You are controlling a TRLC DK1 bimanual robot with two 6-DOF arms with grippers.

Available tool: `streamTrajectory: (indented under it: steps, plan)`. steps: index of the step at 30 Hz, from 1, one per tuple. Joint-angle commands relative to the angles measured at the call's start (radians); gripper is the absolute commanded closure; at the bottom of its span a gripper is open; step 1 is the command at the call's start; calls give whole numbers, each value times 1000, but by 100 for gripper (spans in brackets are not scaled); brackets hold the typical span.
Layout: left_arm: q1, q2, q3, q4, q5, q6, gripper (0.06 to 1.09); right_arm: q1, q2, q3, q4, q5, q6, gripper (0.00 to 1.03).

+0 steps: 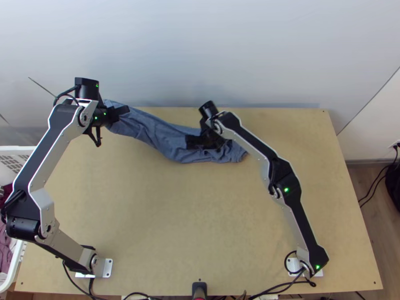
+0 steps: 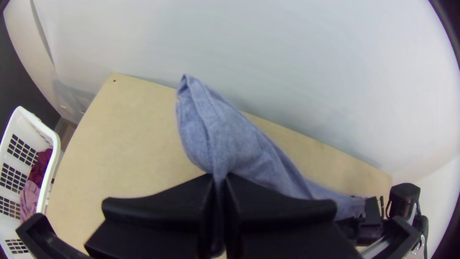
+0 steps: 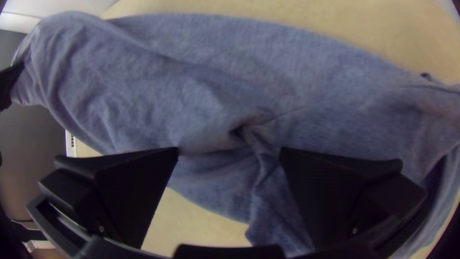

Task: Fold the t-shirt

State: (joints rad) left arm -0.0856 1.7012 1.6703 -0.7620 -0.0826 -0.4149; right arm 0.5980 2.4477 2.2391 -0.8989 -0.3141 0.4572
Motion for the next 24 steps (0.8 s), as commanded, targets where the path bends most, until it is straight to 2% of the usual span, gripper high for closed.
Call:
streamTrajectory:
  steps: [1,9,16,24]
  plan:
    - [26,-6,5,-10,3,-1,104,-58,-92,51,5,-31,18,4]
    - [87,-28,-20,-11,9,7,104,-132,-273,-19,-15,-42,14,4]
    - [168,-46,-15,-11,87,36,104,-187,-438,-93,-112,-40,-6,4]
    - [58,-35,32,-10,110,42,104,-231,-555,-190,-112,-40,-6,4]
